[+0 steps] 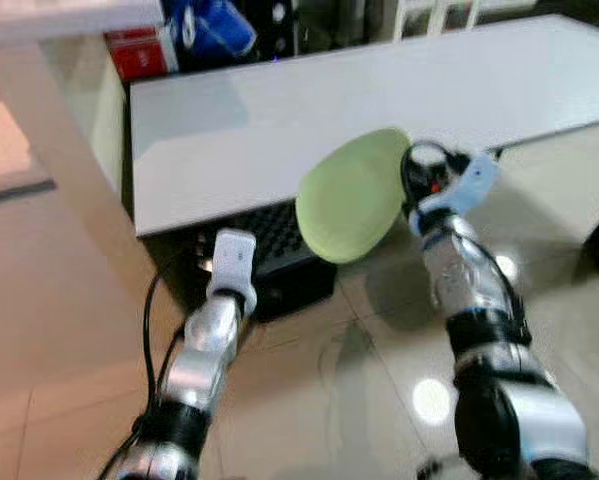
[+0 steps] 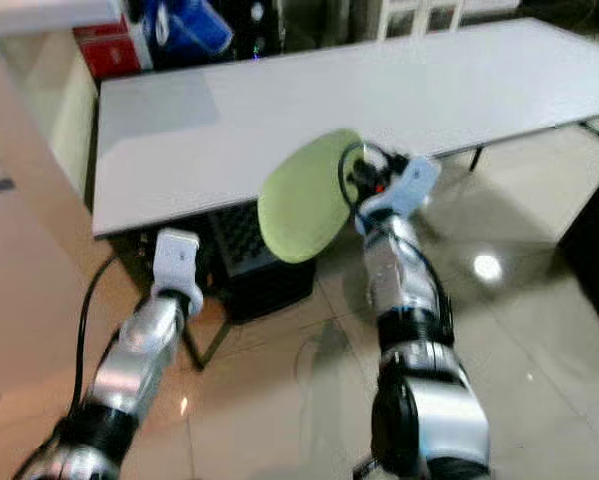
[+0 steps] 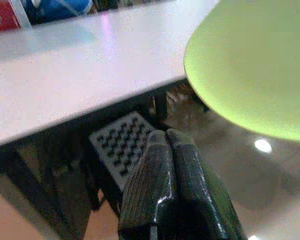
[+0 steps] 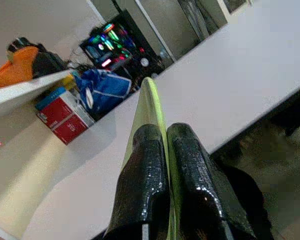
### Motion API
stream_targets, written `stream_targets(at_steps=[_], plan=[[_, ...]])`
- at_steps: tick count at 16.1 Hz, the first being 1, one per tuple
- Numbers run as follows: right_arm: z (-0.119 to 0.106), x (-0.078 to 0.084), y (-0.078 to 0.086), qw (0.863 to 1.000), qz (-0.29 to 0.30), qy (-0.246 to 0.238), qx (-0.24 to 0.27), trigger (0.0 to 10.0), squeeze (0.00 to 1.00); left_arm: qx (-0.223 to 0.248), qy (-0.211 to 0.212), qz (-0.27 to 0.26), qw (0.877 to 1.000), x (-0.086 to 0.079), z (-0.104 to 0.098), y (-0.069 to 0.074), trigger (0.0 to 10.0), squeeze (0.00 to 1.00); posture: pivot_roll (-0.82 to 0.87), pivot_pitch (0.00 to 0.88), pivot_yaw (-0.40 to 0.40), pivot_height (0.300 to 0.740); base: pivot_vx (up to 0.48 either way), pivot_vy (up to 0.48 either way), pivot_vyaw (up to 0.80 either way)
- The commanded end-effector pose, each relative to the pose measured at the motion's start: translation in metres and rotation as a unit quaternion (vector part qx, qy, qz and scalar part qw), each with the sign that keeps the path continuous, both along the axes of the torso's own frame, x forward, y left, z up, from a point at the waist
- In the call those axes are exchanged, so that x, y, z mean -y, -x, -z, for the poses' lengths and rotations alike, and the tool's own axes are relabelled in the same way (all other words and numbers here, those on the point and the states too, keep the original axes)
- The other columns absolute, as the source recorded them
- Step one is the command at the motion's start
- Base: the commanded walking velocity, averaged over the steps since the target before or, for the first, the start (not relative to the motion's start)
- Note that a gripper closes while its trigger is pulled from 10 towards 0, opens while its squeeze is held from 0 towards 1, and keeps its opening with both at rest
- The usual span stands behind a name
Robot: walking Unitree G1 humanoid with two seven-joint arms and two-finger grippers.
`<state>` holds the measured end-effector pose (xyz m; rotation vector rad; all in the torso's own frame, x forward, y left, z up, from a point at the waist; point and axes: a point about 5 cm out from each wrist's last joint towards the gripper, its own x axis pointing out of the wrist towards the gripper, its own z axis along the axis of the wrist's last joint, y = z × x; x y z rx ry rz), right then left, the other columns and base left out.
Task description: Setting the table
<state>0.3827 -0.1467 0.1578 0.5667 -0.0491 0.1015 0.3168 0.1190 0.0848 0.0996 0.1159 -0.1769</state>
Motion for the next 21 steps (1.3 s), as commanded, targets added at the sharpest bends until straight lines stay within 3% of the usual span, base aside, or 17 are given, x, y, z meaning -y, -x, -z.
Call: stream_targets(at_steps=[1, 14, 18, 21], plan=[[-0.016, 0.003, -0.003, 1.000, 0.004, 0.001, 0.031, 10.0, 0.00, -0.009, 0.001, -0.003, 1.000, 0.000, 0.003, -0.001, 10.0, 0.00, 0.01, 0.000, 0.043, 0.740, 0.480, 0.000, 0.00], [-0.019, 0.000, -0.003, 0.999, -0.005, 0.002, 0.038, 10.0, 0.00, -0.010, 0.003, -0.001, 1.000, 0.001, 0.003, -0.002, 10.0, 0.00, 0.01, 0.000, 0.044, 0.740, 0.480, 0.000, 0.00], [-0.039, -0.021, -0.007, 0.994, -0.074, 0.031, 0.076, 10.0, 0.00, -0.009, 0.006, 0.003, 1.000, 0.002, 0.002, -0.003, 10.0, 0.00, 0.02, 0.000, 0.038, 0.740, 0.480, 0.000, 0.00], [-0.045, -0.024, -0.012, 0.994, -0.082, 0.013, 0.074, 10.0, 0.00, -0.005, 0.008, 0.000, 1.000, 0.002, 0.002, -0.003, 10.0, 0.00, 0.02, 0.000, 0.035, 0.740, 0.297, 0.000, 0.00]])
